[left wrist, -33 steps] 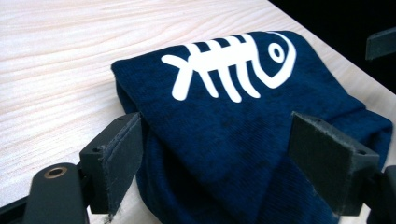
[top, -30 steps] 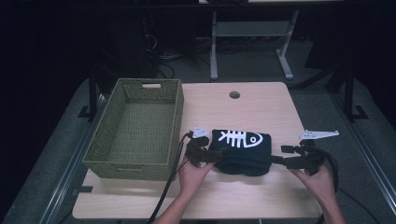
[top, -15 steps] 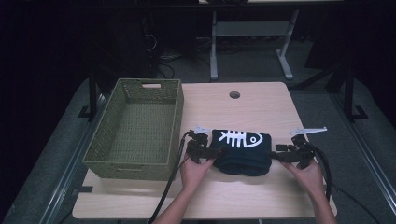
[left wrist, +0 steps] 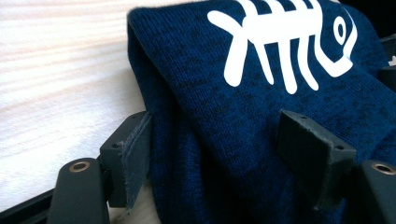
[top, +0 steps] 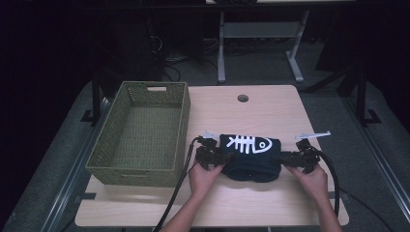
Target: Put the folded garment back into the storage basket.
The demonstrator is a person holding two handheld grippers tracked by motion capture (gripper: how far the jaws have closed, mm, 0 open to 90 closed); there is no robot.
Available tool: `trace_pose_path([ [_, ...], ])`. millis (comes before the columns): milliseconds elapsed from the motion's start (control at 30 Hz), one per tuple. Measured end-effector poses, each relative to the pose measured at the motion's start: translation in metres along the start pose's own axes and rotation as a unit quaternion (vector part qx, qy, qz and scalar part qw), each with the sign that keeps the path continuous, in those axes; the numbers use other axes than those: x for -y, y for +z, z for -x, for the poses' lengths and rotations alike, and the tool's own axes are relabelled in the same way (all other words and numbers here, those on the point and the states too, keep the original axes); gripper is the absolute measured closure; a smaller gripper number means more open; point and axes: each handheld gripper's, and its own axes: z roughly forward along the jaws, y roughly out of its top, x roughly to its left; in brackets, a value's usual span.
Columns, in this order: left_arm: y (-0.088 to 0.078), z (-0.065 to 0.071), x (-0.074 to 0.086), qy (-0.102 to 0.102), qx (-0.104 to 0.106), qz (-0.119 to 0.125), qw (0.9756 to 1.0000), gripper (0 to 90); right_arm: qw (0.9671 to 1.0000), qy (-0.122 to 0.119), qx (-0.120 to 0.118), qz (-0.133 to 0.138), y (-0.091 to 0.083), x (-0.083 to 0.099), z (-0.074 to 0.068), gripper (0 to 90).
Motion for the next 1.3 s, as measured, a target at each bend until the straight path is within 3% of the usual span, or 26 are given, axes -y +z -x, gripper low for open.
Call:
trace_pose_path([
  [400, 0.002, 0.006, 0.002, 0.001, 0.018, 0.000, 0.9998, 38.6, 0.9999, -0.007, 0.001, -0.011, 0.010, 0.000, -0.007, 54.5],
  [767, -0.001, 0.011, 0.002, 0.011, 0.030, 0.006, 0.9995, 58.9, 0.9997, -0.022, 0.003, -0.014, 0.009, 0.003, -0.014, 69.1],
  [967, -0.004, 0.013, 0.001, 0.013, 0.034, 0.007, 0.9993, 67.3, 0.9996, -0.027, 0.009, -0.009, 0.003, 0.003, -0.019, 72.5],
  [1300, -0.010, 0.018, -0.003, 0.017, 0.043, 0.006, 0.9989, 69.4, 0.9995, -0.029, 0.014, 0.002, -0.010, 0.003, -0.027, 73.7],
])
